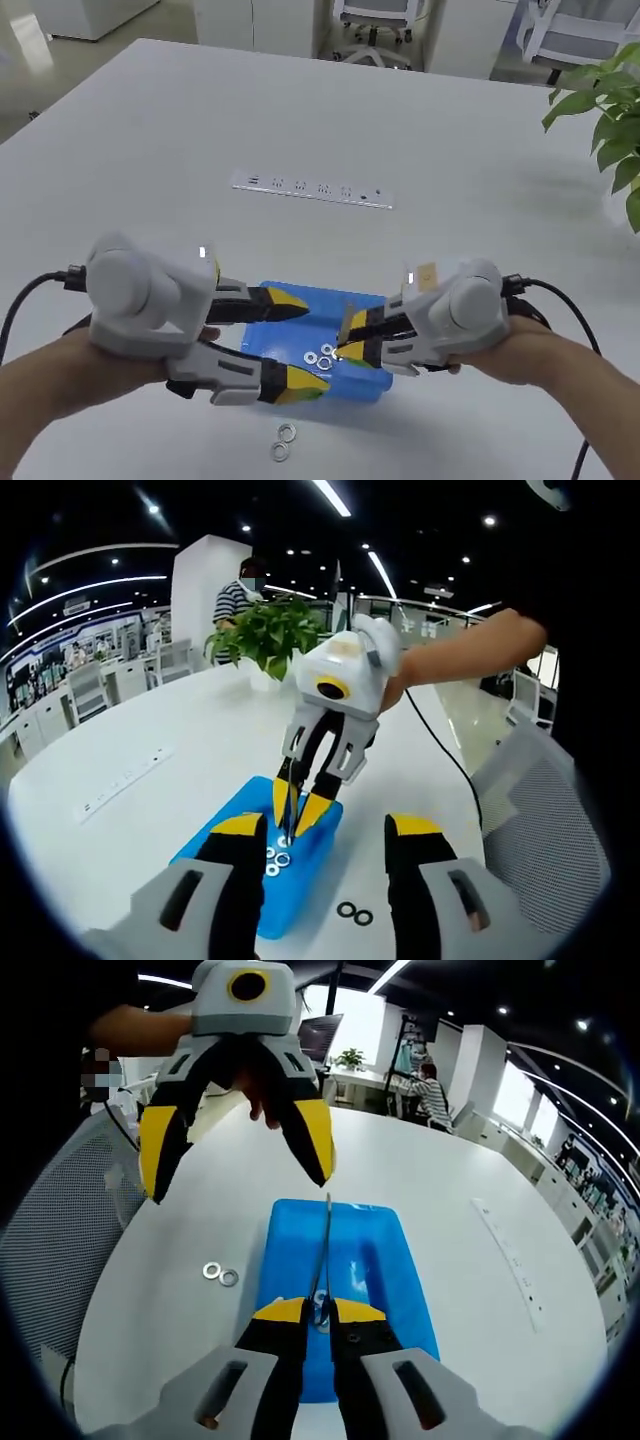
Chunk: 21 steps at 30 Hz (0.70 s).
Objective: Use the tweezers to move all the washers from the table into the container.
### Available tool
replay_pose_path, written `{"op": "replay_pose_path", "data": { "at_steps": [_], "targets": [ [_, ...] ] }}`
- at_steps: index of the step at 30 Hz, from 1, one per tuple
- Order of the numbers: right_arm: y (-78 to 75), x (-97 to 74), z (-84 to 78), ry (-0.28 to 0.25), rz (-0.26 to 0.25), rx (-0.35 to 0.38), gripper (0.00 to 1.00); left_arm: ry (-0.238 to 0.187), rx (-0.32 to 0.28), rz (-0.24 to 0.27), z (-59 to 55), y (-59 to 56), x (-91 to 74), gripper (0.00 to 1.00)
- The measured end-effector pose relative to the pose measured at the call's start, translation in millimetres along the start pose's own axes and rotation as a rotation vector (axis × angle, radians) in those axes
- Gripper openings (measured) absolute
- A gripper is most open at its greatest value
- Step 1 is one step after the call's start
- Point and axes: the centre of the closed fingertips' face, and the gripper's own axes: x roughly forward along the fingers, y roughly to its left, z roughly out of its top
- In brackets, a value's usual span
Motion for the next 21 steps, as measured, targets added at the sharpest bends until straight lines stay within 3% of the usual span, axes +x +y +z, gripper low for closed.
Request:
{"op": "replay_pose_path", "data": {
  "at_steps": [10,21],
  "targets": [
    [-2.0,5.9,-7.4,0.006,0.007,-0.013,0.09,0.03,0.066,0.007,-4.0,18.5,14.0,0.27],
    [-4.3,11.6,-16.5,0.018,0.01,-0.014,0.09,0.042,0.112,-0.014,-7.7,28.8,30.2,0.17]
  ]
}}
